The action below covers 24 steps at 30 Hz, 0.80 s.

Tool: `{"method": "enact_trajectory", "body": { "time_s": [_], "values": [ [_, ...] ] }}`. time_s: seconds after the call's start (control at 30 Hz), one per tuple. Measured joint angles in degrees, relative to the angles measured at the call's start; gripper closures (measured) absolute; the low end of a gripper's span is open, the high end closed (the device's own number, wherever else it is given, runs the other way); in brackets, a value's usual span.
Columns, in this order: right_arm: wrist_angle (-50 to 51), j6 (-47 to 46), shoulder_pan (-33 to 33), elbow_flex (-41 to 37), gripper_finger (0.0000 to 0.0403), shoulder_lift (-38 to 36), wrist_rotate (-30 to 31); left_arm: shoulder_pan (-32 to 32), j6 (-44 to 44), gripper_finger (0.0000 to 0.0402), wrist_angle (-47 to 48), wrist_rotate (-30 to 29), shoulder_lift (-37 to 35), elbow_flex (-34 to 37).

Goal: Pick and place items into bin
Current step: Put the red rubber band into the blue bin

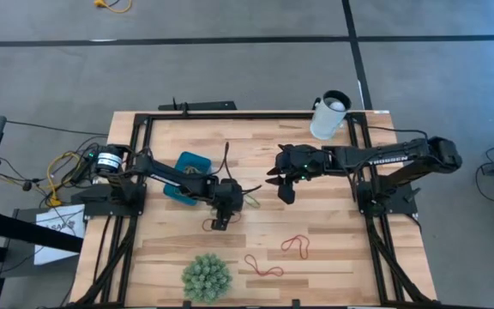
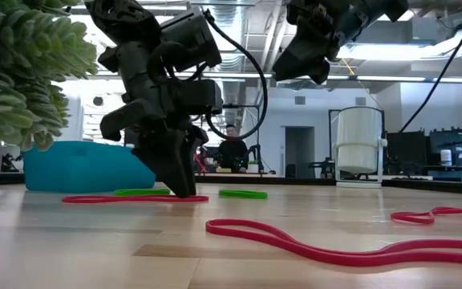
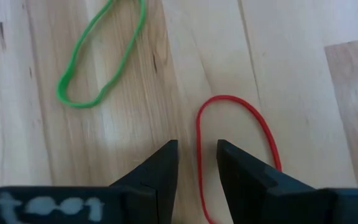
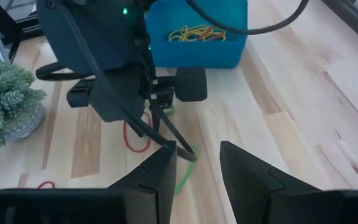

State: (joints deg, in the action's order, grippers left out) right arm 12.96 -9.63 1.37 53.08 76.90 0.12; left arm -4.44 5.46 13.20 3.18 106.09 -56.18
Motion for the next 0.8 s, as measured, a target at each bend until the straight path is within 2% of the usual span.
{"method": "enact_trajectory", "body": {
  "time_s": [0.17,0.23,0.37,0.43,0.53,0.7,0.8],
  "values": [
    [-0.19,-0.03,0.04,0.0,0.0284,0.0,0.02,-0.03,-0.86,0.0305,-0.45,-0.59,0.45,-0.02],
    [-0.16,-0.04,0.04,0.0,0.0284,0.0,0.02,-0.2,-0.68,0.0323,-0.52,-0.16,0.34,-0.02],
    [-0.16,-0.04,0.0,0.0,0.0284,0.0,0.0,-0.36,1.18,0.0384,0.52,0.23,-0.28,-0.38],
    [-0.15,-0.41,0.0,0.0,0.0284,0.0,0.0,-0.39,1.35,0.0394,2.85,-0.27,-0.66,-1.49],
    [-0.06,-0.92,-0.3,0.02,0.0284,0.0,0.01,-0.67,2.94,0.0398,10.89,-4.42,-2.35,-4.29],
    [0.65,-0.92,-1.69,0.04,0.0284,0.0,0.0,-1.26,4.73,0.0401,26.76,-17.99,-8.19,-12.07],
    [1.53,-0.94,-2.56,0.04,0.0284,0.01,0.01,-1.28,3.17,0.0401,35.09,-22.65,-12.45,-16.16]
  ]
}}
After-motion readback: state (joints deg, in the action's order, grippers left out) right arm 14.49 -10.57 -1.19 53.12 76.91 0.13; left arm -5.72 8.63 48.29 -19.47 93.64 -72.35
